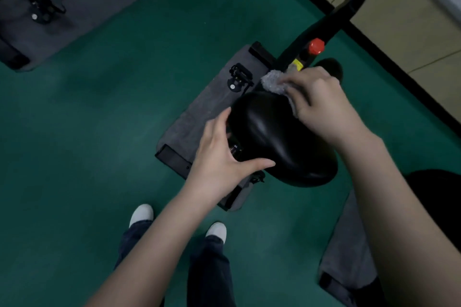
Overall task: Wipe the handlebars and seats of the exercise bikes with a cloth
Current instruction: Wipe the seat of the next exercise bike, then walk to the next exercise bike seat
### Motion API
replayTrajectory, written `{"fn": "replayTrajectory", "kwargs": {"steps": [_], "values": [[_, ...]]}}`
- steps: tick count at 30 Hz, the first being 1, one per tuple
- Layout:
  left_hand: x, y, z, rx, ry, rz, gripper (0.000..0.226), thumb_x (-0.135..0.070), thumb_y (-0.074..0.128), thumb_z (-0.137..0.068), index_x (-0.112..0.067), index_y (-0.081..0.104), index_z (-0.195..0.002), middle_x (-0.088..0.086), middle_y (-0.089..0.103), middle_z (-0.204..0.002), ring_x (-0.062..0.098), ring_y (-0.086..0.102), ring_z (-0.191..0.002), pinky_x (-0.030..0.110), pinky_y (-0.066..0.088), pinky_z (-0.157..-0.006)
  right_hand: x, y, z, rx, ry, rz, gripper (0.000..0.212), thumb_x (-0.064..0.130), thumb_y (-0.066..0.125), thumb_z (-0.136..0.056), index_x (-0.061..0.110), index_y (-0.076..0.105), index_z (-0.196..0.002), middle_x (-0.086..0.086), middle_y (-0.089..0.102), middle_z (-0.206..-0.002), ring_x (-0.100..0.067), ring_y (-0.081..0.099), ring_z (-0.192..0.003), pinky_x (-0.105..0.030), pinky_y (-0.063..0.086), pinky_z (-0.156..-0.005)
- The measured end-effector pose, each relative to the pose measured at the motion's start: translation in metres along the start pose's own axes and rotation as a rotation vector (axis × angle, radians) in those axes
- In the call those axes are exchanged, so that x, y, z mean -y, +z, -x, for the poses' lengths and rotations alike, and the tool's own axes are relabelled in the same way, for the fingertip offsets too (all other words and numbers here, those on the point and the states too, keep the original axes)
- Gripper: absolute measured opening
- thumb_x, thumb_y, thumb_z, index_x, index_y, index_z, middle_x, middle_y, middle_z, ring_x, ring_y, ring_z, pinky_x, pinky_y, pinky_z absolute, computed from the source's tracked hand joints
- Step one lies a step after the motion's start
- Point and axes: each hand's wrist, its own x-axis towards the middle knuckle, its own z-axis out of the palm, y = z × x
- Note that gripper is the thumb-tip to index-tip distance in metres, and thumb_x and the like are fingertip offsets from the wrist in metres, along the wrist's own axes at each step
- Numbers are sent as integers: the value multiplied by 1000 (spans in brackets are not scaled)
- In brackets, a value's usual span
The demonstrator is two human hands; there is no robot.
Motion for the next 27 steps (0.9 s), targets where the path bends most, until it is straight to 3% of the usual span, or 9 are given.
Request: {"fn": "replayTrajectory", "kwargs": {"steps": [4, 7, 13, 21, 27], "values": [[-3, -11, -1, 59, 2, -100, 117, -64, 77, -49, -28, 22, -146, -8, 32, -138, 10, 40, -126, 34, 34, -110, 4, 14, 47, -282, 56, -110, 22, 2, 54, -94, 5, 68, -111, -8, 66, -111, -30, 51, -107, -12, 28, -95], [-7, -24, -3, 110, 17, -192, 112, -63, 75, -54, -28, 22, -147, -8, 28, -139, 13, 38, -129, 42, 36, -110, 17, 25, 70, -398, 173, -218, 24, 2, 55, -93, 8, 68, -112, -4, 67, -111, -27, 51, -108, -11, 30, -95], [-27, -51, 0, 143, 180, -409, 89, -52, 75, -69, -23, 35, -143, -4, 32, -138, 15, 32, -133, 46, 31, -111, 43, 24, 107, -577, 414, -553, 29, 8, 56, -94, 30, 65, -111, 24, 60, -100, -15, 55, -107, -14, 39, -91], [-74, -50, 21, 278, 444, -699, 75, -49, 67, -79, -21, 37, -142, -2, 41, -139, 20, 36, -129, 43, 32, -108, 76, 7, 172, -725, 604, -795, 29, 9, 56, -93, 34, 66, -106, 12, 65, -105, -18, 58, -113, -39, 46, -99], [-102, -10, 59, 411, 542, -812, 76, -49, 64, -83, -19, 33, -145, 1, 42, -145, 18, 32, -136, 35, 25, -112, 62, -8, 241, -787, 679, -891, 31, 9, 56, -94, 37, 65, -104, 8, 66, -112, -20, 56, -118, -48, 44, -102]]}}
